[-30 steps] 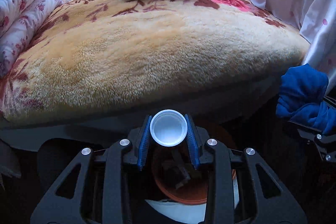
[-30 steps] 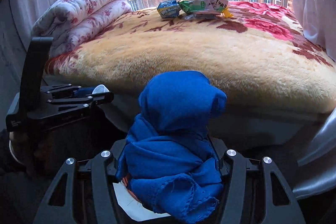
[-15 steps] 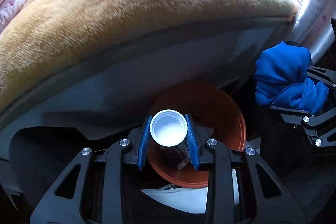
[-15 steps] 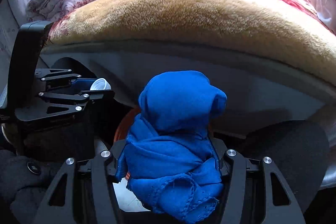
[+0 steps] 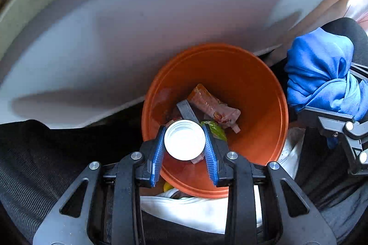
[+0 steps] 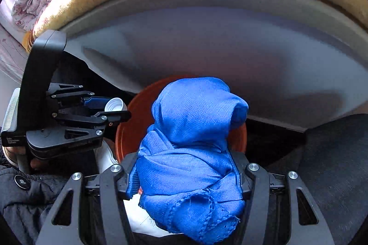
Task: Collect trash
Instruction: 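Lower the bottle cap and blue cloth into the orange bucket, open both tools, then move both tools to the bed and grasp the green-and-white wet-wipe bag with the right tool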
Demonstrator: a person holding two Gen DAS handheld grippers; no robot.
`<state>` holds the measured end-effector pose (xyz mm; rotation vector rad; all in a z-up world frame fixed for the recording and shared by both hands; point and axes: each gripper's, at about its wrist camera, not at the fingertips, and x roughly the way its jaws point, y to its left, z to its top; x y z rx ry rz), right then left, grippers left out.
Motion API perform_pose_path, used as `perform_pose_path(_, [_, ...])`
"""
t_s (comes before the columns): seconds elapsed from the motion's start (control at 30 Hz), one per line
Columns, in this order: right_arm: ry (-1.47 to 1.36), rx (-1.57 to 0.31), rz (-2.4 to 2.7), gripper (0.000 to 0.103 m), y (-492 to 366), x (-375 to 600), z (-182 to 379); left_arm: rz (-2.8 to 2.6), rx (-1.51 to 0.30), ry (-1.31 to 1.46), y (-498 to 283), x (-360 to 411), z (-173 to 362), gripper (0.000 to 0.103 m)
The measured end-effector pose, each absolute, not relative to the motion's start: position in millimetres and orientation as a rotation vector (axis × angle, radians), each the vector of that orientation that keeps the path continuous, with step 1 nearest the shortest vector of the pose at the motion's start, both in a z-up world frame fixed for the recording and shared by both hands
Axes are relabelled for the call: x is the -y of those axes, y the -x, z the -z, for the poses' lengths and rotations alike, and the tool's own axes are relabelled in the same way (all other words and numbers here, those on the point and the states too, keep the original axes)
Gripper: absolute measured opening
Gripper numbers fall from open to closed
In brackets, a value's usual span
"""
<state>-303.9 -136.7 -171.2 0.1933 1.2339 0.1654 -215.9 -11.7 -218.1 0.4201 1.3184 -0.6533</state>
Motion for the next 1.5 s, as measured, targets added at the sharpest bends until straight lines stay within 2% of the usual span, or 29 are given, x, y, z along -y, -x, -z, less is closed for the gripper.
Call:
perform_pose_path(0.47, [-0.182,-1.271,-0.189,0.059,295,135,174,0.652,-1.339,-0.429,208,16,220,0.031])
perform_pose_path(0.53, [-0.179,-1.272,-0.187,0.062,293,135,175,0.648,-1.337,-0.434,208,17,221,0.033])
perform_pose_path(0.57, [-0.174,-1.275,-0.181,0.066,291,134,175,0.647,-1.34,-0.441,208,18,223,0.038])
perform_pose_path(0.6, [-0.169,-1.277,-0.17,0.071,290,132,177,0.646,-1.346,-0.446,209,18,224,0.062])
perform_pose_path(0.63, [-0.171,-1.268,-0.166,0.072,290,133,176,0.639,-1.339,-0.448,209,18,223,0.08])
perform_pose_path(1.13, [-0.232,-1.153,-0.107,0.078,305,165,137,0.658,-1.284,-0.396,213,10,197,0.081])
perform_pose_path(1.33, [-0.207,-1.06,-0.109,0.087,315,163,97,0.698,-1.178,-0.373,227,0,146,0.083])
perform_pose_path(1.5, [-0.202,-0.93,-0.097,0.098,317,171,46,0.682,-1.003,-0.379,235,-13,90,0.088])
